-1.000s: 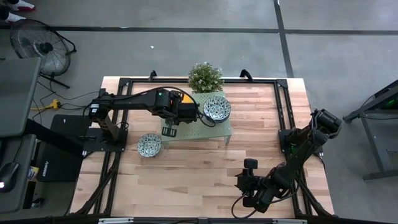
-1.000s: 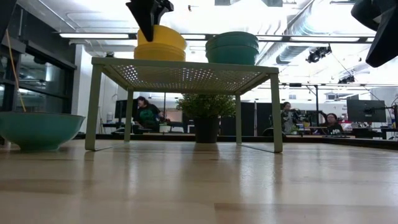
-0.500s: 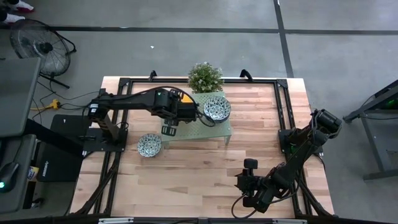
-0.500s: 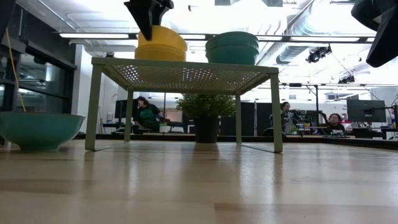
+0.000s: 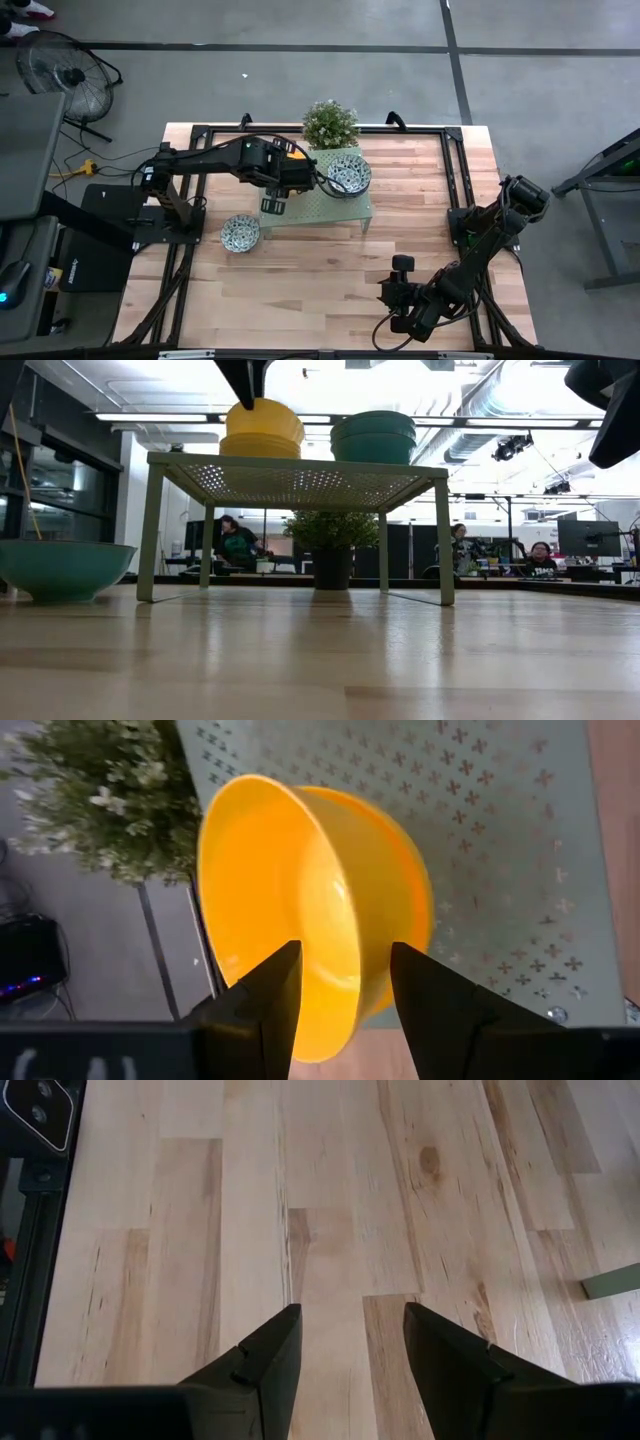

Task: Pick & Place Mini bowls
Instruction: Stack the yellow bowl on top of the yellow bowl on the shelf

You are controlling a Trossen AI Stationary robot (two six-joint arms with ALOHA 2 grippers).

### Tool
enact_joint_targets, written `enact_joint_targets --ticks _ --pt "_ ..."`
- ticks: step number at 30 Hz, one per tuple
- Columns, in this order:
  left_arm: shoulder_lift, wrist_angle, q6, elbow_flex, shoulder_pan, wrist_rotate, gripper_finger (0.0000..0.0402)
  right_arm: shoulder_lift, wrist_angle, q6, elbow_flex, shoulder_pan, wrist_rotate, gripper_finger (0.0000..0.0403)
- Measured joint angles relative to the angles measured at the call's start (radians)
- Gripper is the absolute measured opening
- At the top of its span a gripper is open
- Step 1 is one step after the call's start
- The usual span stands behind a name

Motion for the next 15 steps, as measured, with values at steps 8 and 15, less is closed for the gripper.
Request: enact_joint_targets --ticks 8,15 --pt "0.0 0.0 0.002 0.035 0.0 0.014 0.015 0.0 0.0 0.0 0.0 0.0 0.0 0.0165" --pt "0.0 0.0 0.002 0.035 0.0 0.007 0.015 0.0 0.0 0.0 0.0 0.0 -0.003 0.0165"
